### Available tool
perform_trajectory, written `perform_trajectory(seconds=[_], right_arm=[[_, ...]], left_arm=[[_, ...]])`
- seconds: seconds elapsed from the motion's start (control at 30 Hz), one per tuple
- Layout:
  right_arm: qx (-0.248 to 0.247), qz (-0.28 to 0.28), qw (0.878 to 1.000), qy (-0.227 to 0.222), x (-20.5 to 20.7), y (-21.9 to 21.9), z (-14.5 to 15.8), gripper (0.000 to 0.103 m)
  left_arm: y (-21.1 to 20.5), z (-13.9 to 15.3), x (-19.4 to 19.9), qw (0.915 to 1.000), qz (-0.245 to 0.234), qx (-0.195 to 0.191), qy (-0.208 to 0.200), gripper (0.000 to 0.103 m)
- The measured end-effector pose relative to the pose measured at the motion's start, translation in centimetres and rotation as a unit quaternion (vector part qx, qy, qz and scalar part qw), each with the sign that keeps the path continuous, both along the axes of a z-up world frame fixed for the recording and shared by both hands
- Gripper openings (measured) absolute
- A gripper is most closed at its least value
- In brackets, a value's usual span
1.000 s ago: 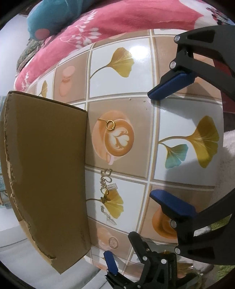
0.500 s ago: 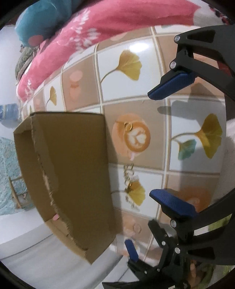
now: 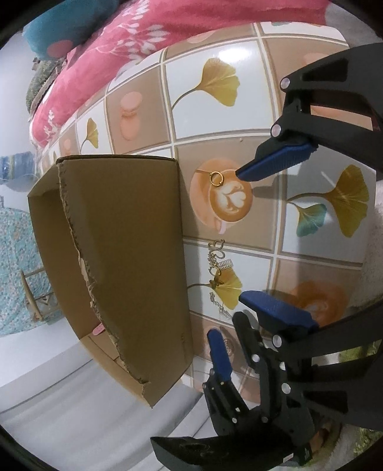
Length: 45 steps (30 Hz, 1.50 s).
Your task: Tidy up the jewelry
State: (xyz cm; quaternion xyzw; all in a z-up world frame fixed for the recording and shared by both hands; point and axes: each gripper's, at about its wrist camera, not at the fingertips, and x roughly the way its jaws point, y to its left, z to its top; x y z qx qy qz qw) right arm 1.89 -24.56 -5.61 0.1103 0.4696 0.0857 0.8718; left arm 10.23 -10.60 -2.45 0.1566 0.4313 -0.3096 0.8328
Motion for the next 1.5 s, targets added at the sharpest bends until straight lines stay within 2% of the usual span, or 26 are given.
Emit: perform_trajectory(seconds=[0.1,0.33,0.37,0.4,0.6,0.8,0.93,1.0,1.2,1.3,1.5], right_arm=[[0.005,0.002,1.000,0.002,0.0,0.3,-0.3,0.074],[0.013,0.004,1.000,0.004,0.0,0.3,-0.5,0.074],[0.013,0.004,1.000,0.004,0.0,0.2,-0.6,0.074],[0.013,0.003,1.000,0.004,0.0,0.2,-0.6,0.074],[0.015,-0.001,1.000,0.006,0.1,-0.1,-0.6,0.074],[0.017,0.006,1.000,-0.005,-0.2,0.2,0.1,0.074],[0.030,0.023,0.999,-0.004,0.0,0.6,0.3,0.064],[0.034,0.031,0.999,0.001,0.3,1.0,0.2,0.052],[0.024,0.049,0.998,0.016,1.5,2.7,-0.4,0.030],[0.015,0.052,0.998,0.022,2.1,3.2,-0.6,0.023],[-0.010,0.057,0.998,0.025,3.0,4.1,-0.4,0.021]], left_arm=[[-0.1,-0.2,0.2,1.0000,-0.001,0.005,0.002,0.023],[0.1,-0.7,1.0,0.9997,0.005,0.014,0.020,0.015],[0.2,-0.6,1.0,0.9997,0.005,0.015,0.019,0.014],[0.2,-0.5,1.0,0.9997,0.005,0.018,0.017,0.007],[0.7,-0.5,0.6,0.9997,-0.003,0.020,0.013,0.007],[1.8,-0.4,-0.2,0.9995,0.012,0.026,0.015,0.007],[2.7,-0.6,-0.4,0.9989,0.032,0.029,0.020,0.007],[3.5,-0.6,-0.3,0.9984,0.046,0.025,0.022,0.007],[4.7,-0.6,-0.3,0.9979,0.061,0.010,0.022,0.007],[5.2,-0.6,-0.4,0.9981,0.058,0.007,0.019,0.007],[5.8,-0.6,-0.4,0.9982,0.056,-0.006,0.019,0.007]])
